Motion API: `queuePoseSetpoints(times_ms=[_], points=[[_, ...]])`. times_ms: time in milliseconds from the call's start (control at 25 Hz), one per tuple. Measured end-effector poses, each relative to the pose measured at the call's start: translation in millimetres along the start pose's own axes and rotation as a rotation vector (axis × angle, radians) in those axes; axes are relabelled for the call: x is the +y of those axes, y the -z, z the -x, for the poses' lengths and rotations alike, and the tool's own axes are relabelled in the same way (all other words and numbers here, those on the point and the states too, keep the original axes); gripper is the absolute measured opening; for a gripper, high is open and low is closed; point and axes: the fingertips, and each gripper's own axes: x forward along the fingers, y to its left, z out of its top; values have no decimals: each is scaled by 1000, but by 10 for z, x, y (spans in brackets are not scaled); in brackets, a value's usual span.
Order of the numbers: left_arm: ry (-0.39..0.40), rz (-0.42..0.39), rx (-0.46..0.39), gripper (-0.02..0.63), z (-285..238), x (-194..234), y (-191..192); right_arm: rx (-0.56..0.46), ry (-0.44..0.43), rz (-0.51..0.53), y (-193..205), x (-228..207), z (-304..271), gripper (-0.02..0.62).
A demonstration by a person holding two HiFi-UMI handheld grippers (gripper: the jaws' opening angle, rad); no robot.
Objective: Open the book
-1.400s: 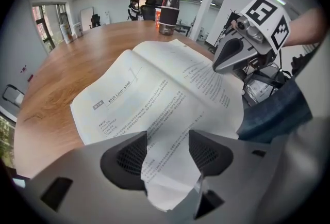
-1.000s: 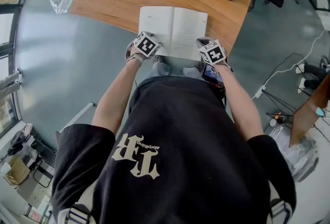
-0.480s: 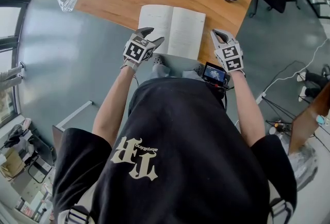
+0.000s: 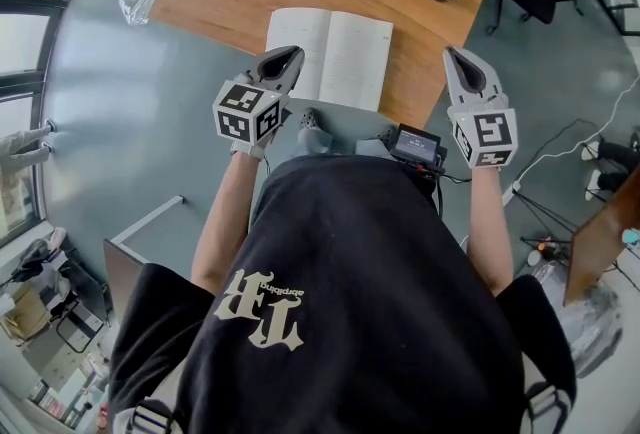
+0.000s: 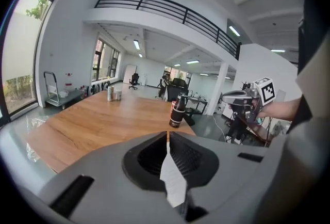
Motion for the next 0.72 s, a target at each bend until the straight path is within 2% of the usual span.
queuePoseSetpoints(times_ms=[80, 240, 400, 720], points=[[1, 1, -39, 8, 78, -94, -124, -28, -7, -8, -112, 59, 118, -11], [-1, 11, -123, 8, 248, -274, -367, -51, -9, -8, -215, 132, 320, -11], [12, 20, -202, 7, 435, -468, -584, -72, -2, -55, -232, 127, 481, -12], [24, 59, -245, 6, 467, -601, -657, -53, -44, -55, -142, 228, 532, -12]])
